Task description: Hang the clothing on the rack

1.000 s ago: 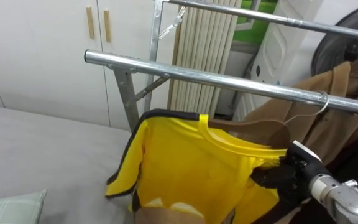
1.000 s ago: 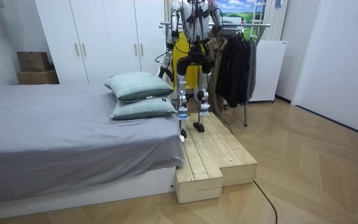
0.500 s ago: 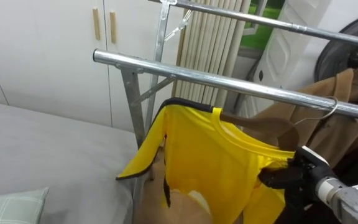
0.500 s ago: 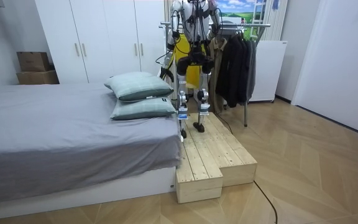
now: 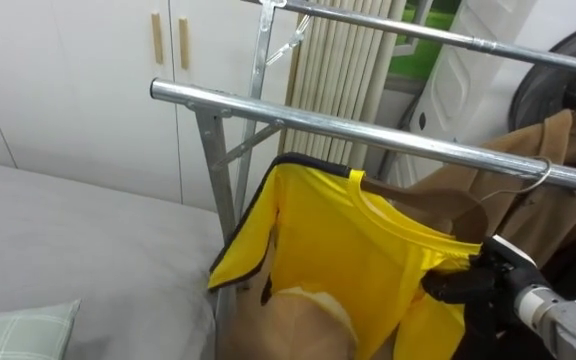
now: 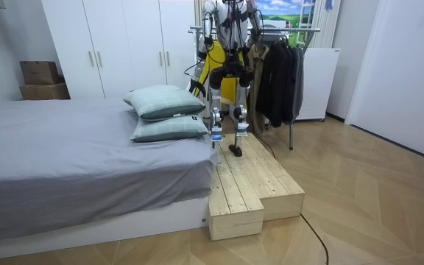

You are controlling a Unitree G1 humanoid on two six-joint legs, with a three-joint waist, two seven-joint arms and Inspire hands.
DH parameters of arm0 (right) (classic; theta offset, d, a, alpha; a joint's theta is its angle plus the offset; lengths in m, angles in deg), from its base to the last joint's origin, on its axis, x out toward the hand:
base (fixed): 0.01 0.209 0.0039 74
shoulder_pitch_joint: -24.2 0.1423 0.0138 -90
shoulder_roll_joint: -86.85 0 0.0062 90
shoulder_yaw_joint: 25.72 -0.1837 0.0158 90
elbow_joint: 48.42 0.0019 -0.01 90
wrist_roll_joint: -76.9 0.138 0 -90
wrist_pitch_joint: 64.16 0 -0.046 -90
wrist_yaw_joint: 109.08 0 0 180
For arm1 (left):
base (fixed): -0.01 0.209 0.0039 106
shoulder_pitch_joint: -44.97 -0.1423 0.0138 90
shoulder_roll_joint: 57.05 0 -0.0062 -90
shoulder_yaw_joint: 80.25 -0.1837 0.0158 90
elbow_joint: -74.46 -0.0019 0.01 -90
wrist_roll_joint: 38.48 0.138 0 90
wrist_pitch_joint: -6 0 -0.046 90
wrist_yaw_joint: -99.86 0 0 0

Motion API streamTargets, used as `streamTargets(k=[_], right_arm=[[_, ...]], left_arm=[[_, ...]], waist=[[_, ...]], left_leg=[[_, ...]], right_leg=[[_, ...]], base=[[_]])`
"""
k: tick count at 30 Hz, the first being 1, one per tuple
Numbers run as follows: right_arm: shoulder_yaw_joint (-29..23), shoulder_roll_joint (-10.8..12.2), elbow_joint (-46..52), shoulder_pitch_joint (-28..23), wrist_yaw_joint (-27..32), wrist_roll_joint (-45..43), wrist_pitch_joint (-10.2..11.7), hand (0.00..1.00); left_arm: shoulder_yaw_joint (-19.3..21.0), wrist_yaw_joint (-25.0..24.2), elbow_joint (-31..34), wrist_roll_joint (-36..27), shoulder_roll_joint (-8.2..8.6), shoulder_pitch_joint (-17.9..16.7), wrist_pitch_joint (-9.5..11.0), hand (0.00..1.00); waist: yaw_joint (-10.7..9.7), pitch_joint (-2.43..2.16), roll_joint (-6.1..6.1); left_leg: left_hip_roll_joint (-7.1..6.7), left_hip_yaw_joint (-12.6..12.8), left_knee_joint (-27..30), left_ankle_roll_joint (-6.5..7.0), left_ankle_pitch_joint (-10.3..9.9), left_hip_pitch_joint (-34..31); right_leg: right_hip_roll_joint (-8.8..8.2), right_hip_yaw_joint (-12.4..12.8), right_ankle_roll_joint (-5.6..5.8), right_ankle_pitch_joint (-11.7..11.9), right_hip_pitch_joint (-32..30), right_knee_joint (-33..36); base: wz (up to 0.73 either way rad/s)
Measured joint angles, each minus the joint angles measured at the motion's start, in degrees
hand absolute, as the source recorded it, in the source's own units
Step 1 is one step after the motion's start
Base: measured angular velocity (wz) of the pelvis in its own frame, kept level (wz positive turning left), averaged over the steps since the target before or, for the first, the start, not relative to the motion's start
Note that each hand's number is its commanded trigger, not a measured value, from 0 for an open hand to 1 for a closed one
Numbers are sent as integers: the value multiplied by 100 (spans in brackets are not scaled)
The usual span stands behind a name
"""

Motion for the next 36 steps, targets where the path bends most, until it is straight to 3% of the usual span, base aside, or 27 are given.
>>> streamTargets(k=[15,20,29,36], right_arm=[[-11,0,-252,88,417,-395,143,100],[-10,0,-467,151,417,-404,227,100],[-12,-1,-638,151,492,-403,379,100],[-63,-1,-788,152,537,-583,472,100]], left_arm=[[-4,0,-25,-10,1,9,-35,0],[-10,-20,-26,-32,-13,11,-34,0],[-10,-47,-24,-8,-39,11,-35,0],[-9,-39,-42,2,-40,-17,-36,0]], waist=[[-59,1,2],[-188,-3,-5],[-201,-19,-27],[-196,-5,-6]], left_leg=[[-7,-23,7,1,1,-26],[-10,-165,18,1,1,-28],[-6,-210,9,1,1,-22],[-6,-207,0,1,0,-2]], right_leg=[[-16,-26,3,-2,-5,-11],[-41,-133,3,-2,84,-99],[-43,-158,-2,1,140,-197],[-42,-154,2,-2,163,-204]], base=[[0],[12],[3],[0]])
